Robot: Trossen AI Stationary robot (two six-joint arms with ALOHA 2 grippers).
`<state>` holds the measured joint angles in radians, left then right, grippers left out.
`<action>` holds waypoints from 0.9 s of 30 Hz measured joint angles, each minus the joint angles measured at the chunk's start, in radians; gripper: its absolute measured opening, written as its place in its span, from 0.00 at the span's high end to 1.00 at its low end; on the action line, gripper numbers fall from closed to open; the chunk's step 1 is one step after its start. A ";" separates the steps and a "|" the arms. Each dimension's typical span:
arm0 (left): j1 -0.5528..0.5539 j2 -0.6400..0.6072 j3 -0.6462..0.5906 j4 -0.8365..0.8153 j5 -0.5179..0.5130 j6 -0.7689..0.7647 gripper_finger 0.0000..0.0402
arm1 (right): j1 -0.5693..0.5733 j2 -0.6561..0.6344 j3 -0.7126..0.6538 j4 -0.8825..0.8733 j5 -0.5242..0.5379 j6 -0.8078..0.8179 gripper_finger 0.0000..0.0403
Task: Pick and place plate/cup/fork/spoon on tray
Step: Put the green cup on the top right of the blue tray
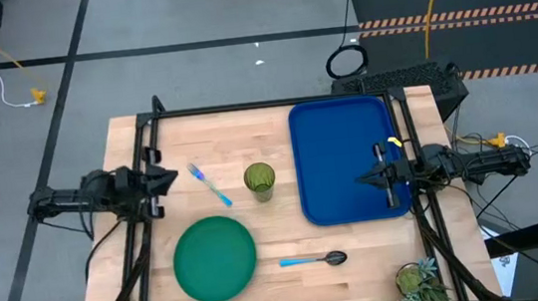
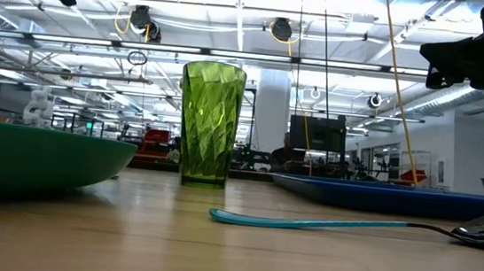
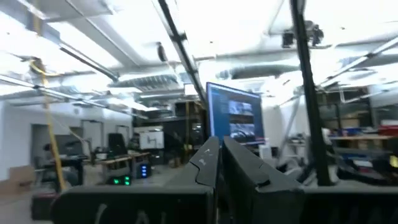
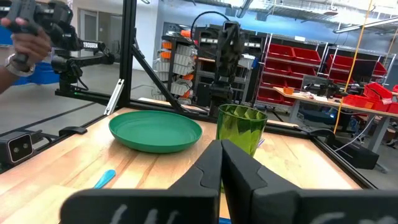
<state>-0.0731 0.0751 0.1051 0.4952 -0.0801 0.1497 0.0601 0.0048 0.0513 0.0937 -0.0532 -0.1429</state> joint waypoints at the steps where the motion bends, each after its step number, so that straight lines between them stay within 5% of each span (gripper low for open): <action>1: 0.000 0.006 0.024 -0.014 -0.008 0.002 0.94 | 0.000 0.000 0.000 0.000 0.000 0.000 1.00; 8: 0.000 0.129 0.251 -0.172 -0.018 0.005 0.94 | 0.000 0.000 0.000 0.000 0.000 0.029 1.00; 27: 0.003 0.763 0.966 -0.793 0.003 0.139 0.94 | 0.000 0.000 0.000 -0.004 -0.002 0.565 1.00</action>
<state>-0.0699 0.8384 1.0711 -0.2978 -0.0775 0.2885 0.0603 0.0048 0.0513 0.0895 -0.0557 0.4222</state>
